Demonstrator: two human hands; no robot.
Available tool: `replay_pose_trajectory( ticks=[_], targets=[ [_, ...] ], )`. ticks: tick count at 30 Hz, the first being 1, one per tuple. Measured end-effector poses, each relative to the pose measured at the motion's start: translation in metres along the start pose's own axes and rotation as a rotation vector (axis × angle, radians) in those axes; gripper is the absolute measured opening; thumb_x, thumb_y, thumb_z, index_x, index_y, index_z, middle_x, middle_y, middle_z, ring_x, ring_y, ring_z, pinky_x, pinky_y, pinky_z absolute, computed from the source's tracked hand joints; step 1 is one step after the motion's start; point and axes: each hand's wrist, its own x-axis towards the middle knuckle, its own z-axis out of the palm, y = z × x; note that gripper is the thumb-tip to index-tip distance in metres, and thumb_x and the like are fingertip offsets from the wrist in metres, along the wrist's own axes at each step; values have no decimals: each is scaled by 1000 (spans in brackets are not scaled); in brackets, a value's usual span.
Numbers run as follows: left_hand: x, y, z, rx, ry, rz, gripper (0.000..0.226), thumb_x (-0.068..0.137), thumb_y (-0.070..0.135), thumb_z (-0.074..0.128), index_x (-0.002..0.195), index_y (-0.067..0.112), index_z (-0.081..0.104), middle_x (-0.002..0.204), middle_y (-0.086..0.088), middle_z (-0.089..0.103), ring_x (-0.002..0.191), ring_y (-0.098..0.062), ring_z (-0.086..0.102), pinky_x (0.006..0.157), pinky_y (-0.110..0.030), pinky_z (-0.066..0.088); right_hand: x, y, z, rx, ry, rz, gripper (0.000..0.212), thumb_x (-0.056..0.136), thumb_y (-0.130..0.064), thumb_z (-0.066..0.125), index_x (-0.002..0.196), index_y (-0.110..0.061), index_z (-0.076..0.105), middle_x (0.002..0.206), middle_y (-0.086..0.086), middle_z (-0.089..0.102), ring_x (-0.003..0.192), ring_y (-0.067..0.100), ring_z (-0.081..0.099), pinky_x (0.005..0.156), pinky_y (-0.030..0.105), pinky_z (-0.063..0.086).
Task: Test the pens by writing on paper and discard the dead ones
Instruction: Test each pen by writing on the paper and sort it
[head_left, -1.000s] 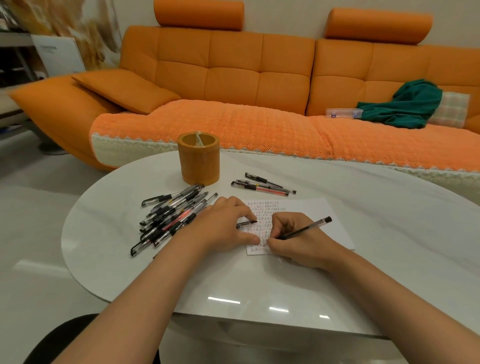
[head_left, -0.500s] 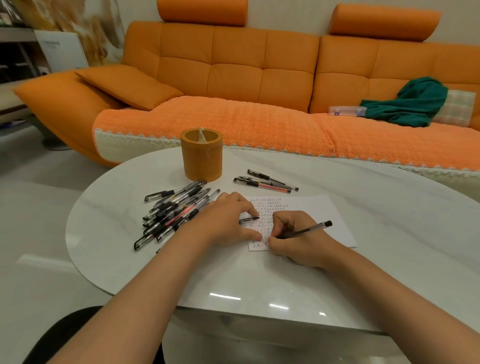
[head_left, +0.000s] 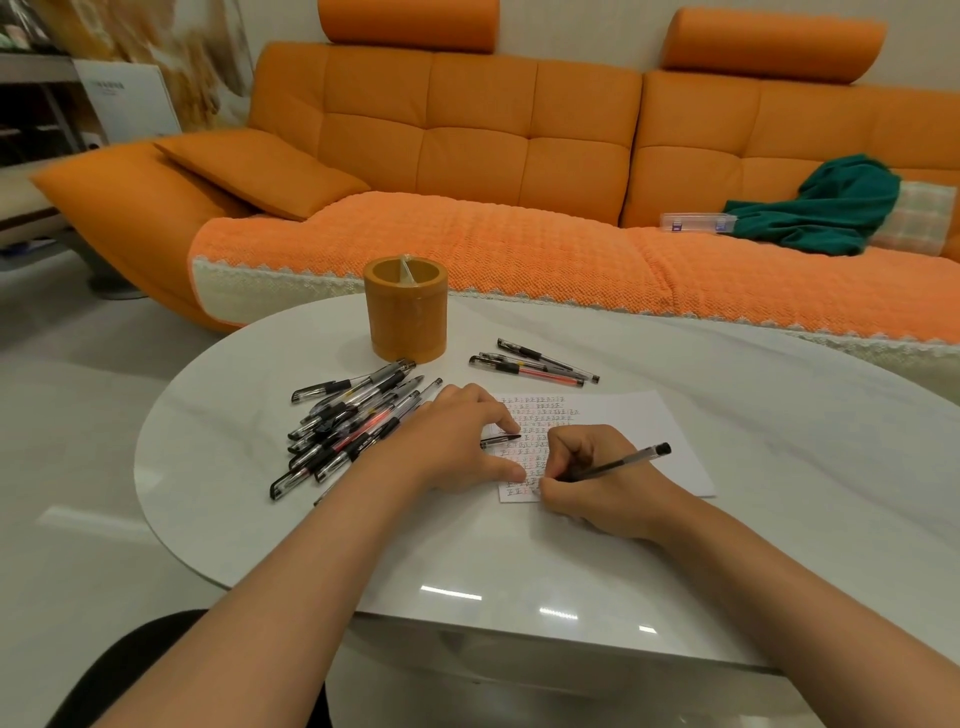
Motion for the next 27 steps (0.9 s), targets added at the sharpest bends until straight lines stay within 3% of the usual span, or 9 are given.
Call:
replay_pose_trajectory(
  ticks=[14,19,27],
  targets=[
    [0,-1,1,11,2,-1,54,75,65,72,123,48,55,136,17,41,131,-7,28,108,-44,37,0,-1,2,1,26,-18,16,80,2,67,73,4,53,60,13,59,47,17,52,46,27,41],
    [0,1,0,8,-1,4,53,76,64,72,123,47,55,135,18,40,131,-7,27,107,-42,38,0,-1,1,-8,0,-23,17,82,3,67,73,5,53,57,5,58,47,14,53,46,24,42],
    [0,1,-1,5,0,1,54,76,63,73,124,46,55,136,17,41,131,-7,28,107,-42,38,0,-1,1,-5,-12,-28,19,81,1,68,70,2,53,58,7,58,48,15,53,46,25,42]
  ],
)
